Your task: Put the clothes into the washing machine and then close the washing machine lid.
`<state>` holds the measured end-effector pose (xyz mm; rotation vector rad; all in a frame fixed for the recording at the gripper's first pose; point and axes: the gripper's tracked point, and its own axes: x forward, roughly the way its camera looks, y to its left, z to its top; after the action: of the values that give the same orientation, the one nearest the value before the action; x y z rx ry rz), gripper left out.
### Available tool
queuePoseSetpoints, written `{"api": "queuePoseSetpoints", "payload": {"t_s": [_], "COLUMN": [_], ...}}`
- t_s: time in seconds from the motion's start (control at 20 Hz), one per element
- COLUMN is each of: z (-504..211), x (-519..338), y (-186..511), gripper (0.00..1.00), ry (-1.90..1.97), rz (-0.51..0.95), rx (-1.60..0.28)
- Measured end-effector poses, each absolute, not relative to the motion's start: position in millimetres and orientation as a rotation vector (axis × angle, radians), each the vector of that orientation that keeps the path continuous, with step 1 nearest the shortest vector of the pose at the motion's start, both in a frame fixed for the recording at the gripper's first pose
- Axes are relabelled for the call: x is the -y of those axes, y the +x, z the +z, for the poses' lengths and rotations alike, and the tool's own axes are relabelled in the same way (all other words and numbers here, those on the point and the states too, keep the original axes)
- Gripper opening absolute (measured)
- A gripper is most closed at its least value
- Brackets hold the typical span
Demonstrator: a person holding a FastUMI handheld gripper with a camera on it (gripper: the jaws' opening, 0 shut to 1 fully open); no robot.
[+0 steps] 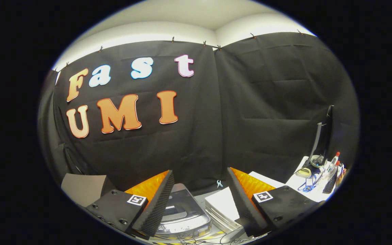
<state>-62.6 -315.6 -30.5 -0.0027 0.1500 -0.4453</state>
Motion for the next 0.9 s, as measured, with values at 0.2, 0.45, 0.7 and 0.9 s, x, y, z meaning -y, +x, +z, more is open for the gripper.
{"api": "queuePoseSetpoints", "payload": {"t_s": [0.2,0.45,0.7,0.9], "z": [-21.8,-19.5,-9.4,-6.2], "x": [308.7,293.8,279.3,275.0], "y": [-65.3,-67.4,-67.0,-65.0], "gripper": [0.99,0.99,0.99,0.99], "ry": [0.001,-0.006,-0.027,-0.042], "rz": [-0.438,-0.429,-0.422,-0.419], "rx": [-0.134,-0.135,-0.117,-0.109]}}
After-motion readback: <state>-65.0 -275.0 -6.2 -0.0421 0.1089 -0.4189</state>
